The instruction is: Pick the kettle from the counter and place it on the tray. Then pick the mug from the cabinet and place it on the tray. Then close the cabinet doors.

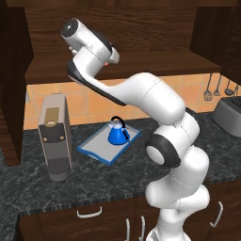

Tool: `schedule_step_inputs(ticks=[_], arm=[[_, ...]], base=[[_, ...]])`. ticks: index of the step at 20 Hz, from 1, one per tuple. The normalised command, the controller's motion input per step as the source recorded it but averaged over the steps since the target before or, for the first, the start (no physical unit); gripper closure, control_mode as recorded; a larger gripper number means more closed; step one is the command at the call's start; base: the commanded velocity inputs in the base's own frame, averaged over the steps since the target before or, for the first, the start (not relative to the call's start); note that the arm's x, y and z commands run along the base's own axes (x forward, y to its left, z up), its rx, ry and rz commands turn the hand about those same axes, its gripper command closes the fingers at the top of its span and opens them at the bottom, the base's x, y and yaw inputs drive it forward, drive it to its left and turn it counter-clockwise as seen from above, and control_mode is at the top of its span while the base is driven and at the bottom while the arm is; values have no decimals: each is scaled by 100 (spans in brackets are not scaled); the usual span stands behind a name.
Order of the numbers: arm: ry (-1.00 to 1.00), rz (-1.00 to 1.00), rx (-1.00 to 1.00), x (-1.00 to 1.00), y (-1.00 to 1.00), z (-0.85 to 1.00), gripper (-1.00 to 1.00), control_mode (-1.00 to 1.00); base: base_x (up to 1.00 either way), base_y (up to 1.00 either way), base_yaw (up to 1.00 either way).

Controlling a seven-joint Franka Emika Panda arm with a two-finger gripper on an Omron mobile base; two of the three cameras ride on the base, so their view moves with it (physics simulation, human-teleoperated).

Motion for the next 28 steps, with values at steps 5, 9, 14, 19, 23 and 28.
schedule_step_inputs(ticks=[5, 9, 14, 19, 23, 28], arm=[[2, -1, 0, 25, 12, 0, -100, -100], [-1, -1, 0, 22, 7, -5, -100, -100], [-2, -4, 0, 18, 6, -4, -100, -100], [0, -8, 0, 20, 0, 0, -100, -100], [0, -7, 0, 23, 0, -8, -100, -100], [0, -5, 0, 22, 0, -6, -100, -100]], base=[[0, 0, 0], [0, 0, 0], [0, 0, 0], [0, 0, 0], [0, 0, 0], [0, 0, 0]])
